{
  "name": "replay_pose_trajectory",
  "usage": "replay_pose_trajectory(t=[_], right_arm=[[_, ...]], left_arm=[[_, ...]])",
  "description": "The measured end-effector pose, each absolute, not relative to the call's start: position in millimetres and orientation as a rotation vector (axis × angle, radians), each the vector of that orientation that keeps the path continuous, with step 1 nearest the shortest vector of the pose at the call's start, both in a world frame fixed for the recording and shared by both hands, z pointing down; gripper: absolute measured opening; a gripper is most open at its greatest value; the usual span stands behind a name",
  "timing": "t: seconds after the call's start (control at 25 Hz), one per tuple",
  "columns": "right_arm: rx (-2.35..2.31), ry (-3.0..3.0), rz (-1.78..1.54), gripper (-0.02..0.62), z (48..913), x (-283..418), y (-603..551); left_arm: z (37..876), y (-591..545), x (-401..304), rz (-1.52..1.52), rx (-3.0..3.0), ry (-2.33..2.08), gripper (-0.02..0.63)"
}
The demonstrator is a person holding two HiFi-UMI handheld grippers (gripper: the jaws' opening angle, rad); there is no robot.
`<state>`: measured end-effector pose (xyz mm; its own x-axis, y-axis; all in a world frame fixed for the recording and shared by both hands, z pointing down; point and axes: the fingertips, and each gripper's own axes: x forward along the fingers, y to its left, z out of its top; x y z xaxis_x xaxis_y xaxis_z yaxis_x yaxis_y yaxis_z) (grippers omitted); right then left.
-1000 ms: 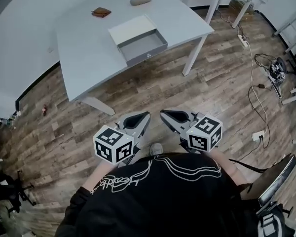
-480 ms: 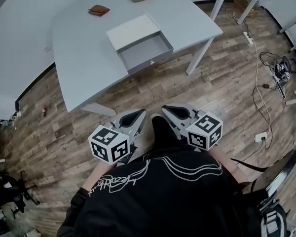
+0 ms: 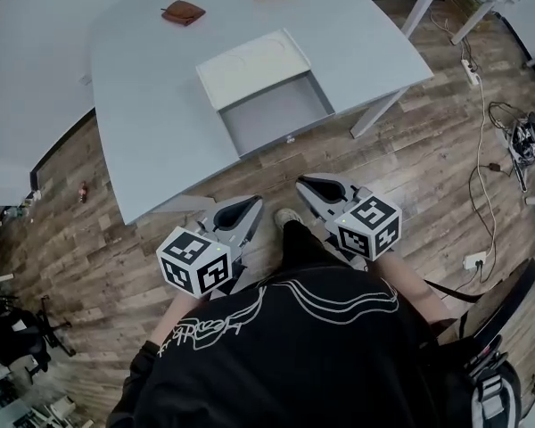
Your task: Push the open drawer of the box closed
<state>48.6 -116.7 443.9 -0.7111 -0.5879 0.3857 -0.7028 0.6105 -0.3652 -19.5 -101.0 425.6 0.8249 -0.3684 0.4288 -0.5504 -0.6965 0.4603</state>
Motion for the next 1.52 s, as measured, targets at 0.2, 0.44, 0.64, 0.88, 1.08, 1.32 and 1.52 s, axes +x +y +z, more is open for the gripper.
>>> replay_pose_trajectory(t=[0.2,0.44,0.64,0.88,1.08,1.32,1.52], right_arm=[[1.142,-2.498,0.628,0.012,470,61,-156],[1.184,-2.399,0.588,0.08,501,65,-189],[1.233,-2.345,0.58,0.092,520,63,-208],[1.278,-2.333,0.589,0.092,526,64,-215],[1.247,-2.321,0.557,0.078,526,60,-215],[1.207,-2.317,0.568,0.075,525,58,-216],[1.223,-2.323,0.561,0.075,518,56,-237]], left_arm=[[444,-120,-25,0.415,2.351,-0.678,0.008],[460,-135,-34,0.409,2.295,-0.695,0.008],[476,-140,-44,0.42,2.25,-0.708,0.008],[485,-145,-48,0.414,2.22,-0.717,0.008],[489,-147,-52,0.406,2.209,-0.731,0.008],[487,-146,-55,0.385,2.207,-0.741,0.008],[487,-152,-57,0.366,2.197,-0.756,0.008]])
